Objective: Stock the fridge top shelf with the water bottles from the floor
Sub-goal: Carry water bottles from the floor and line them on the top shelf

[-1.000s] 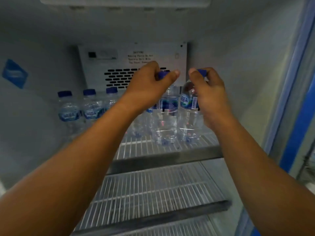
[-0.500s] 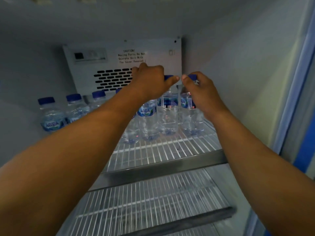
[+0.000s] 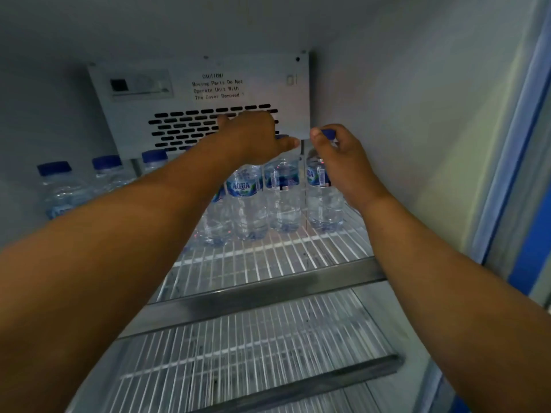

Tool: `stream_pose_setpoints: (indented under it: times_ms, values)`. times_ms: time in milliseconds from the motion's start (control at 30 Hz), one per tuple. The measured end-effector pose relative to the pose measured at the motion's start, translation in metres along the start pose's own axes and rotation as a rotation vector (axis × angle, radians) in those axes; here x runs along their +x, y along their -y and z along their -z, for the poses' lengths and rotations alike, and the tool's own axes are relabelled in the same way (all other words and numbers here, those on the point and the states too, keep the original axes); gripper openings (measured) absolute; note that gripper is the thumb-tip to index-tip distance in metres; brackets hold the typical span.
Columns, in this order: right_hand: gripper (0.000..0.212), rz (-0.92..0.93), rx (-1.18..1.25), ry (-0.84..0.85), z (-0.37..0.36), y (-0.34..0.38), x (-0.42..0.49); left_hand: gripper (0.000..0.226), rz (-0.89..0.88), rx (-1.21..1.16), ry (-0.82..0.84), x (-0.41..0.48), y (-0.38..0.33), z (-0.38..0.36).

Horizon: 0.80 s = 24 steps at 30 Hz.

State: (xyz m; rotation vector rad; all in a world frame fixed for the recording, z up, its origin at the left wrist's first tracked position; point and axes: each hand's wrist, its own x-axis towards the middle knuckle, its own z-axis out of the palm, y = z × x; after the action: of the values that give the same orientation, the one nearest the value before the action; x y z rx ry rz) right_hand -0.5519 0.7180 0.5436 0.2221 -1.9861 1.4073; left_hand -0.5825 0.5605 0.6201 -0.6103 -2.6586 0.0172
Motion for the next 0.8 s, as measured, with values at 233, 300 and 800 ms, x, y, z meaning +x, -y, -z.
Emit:
stream_pose_setpoints:
  times_ms: [233,300,800]
  values:
    - [0.028,-0.013,0.02,0.008,-0.002,-0.005,0.002,0.073,-0.026,0.076,0.033,0.0,-0.002,0.005]
    - [0.03,-0.013,0.01,0.009,-0.002,-0.006,0.002,0.072,-0.051,0.051,0.069,0.001,-0.001,0.006]
    - [0.017,0.026,0.067,0.001,-0.001,-0.008,0.002,0.042,-0.213,0.008,0.204,-0.002,-0.003,0.022]
